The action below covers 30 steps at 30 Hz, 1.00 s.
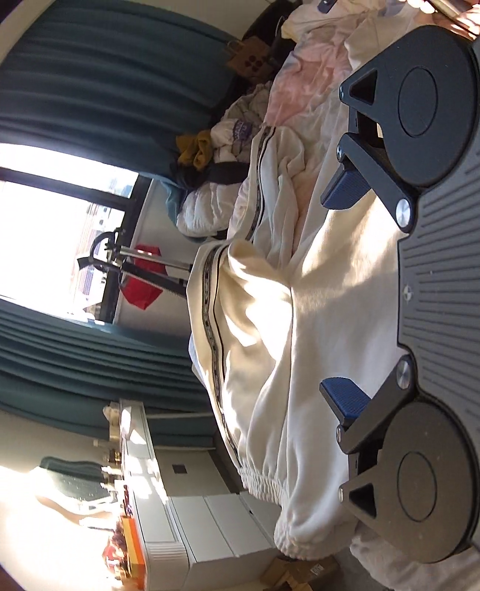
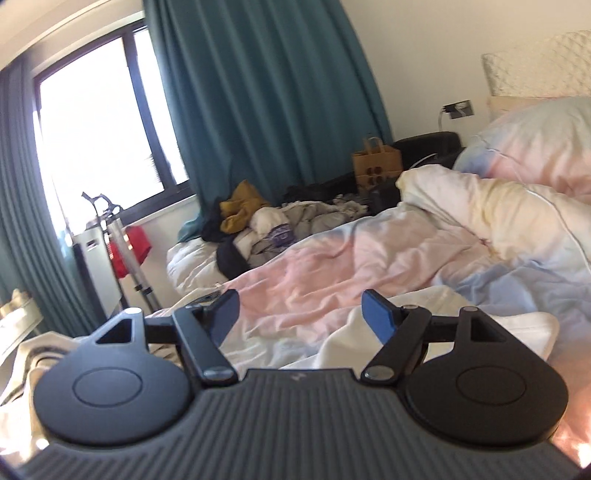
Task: Fold clothes
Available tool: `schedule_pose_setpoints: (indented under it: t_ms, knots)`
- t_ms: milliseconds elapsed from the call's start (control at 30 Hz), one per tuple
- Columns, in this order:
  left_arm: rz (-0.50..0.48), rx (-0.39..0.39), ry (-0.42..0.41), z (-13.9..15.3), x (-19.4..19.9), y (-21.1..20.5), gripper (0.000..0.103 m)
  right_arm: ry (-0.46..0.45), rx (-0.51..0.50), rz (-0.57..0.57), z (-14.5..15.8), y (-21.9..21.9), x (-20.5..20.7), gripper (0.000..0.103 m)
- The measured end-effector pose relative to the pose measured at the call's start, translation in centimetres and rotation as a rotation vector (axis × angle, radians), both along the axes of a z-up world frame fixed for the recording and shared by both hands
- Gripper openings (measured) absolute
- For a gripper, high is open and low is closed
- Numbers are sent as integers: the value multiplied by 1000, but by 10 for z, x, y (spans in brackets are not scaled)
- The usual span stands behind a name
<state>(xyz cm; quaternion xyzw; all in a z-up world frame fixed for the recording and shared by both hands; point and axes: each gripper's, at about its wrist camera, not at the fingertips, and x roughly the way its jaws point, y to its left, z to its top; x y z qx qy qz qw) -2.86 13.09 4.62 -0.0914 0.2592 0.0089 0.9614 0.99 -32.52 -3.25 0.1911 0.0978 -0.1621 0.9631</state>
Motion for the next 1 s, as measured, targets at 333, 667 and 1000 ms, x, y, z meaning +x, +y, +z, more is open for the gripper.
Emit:
schedule_pose_setpoints:
  t_ms: [333,667,1000]
  knots:
    - [-150,62,4,-24,62,-92,99,69,-32,213,-4,36,19,75]
    - [-176,65,29,-72,125,-104,99,114,26,396,-26,59,52,74]
    - [-177,-1,69,-110,163,-76,99,197,97,506,-52,97,170,68]
